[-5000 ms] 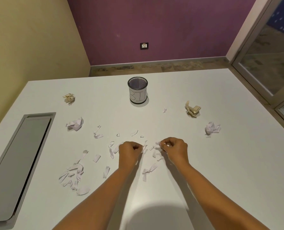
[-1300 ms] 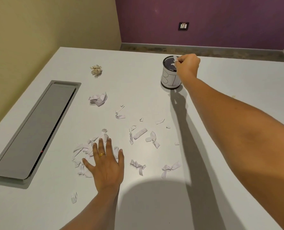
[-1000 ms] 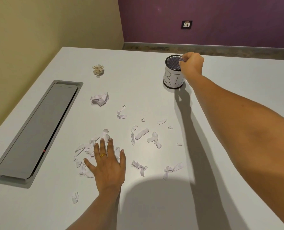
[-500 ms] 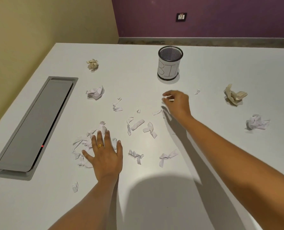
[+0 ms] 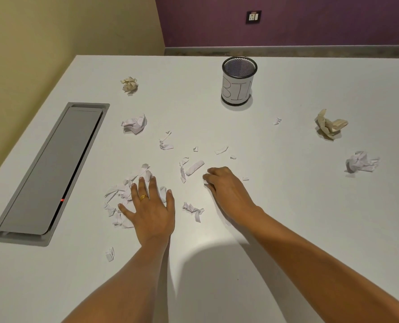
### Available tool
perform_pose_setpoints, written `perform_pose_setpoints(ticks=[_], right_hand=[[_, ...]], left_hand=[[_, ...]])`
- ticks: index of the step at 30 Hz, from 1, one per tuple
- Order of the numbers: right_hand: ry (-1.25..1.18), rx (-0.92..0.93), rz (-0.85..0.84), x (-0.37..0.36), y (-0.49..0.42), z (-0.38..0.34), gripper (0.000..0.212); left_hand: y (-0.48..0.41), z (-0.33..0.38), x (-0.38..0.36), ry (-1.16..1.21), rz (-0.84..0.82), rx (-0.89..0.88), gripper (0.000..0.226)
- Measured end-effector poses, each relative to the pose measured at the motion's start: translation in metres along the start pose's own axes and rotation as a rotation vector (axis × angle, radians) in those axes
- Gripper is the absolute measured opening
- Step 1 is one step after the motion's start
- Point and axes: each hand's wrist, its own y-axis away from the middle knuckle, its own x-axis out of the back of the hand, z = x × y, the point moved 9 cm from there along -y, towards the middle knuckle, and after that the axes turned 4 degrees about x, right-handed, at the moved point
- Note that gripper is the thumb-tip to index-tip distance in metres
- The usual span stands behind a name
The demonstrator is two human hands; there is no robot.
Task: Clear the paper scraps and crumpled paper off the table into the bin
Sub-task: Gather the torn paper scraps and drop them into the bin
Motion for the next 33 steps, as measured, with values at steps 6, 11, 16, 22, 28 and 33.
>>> perform_pose_setpoints(ticks=[6,11,16,22,28,33], right_hand=[[-0.094,0.009,-0.017,-0.004,-0.005,0.002,0.024],[-0.207,-0.055,0.033,0.005,-0.008,0.005,0.027],[-0.214,0.018,0.085,0.035,-0.031,-0.008,0.025],[-0.148,0.046,0.238,0.091,-0.080,-0.009,0.029],[-0.081,-0.024,0.405,0.151,-0.130,0.013,0.031],[-0.121,-0.195,0.502,0.185,-0.154,0.047,0.032]], left_hand=[[-0.001,-0.001,-0.002,-0.008,0.005,-0.002,0.054],[0.000,-0.001,-0.002,-0.017,-0.002,-0.002,0.055],[0.001,0.000,-0.001,-0.019,-0.006,-0.004,0.055],[0.000,0.000,-0.002,-0.006,-0.018,0.002,0.056],[0.000,-0.001,-0.004,-0.018,-0.008,0.004,0.056],[-0.001,-0.002,-0.005,-0.028,-0.009,0.010,0.056]])
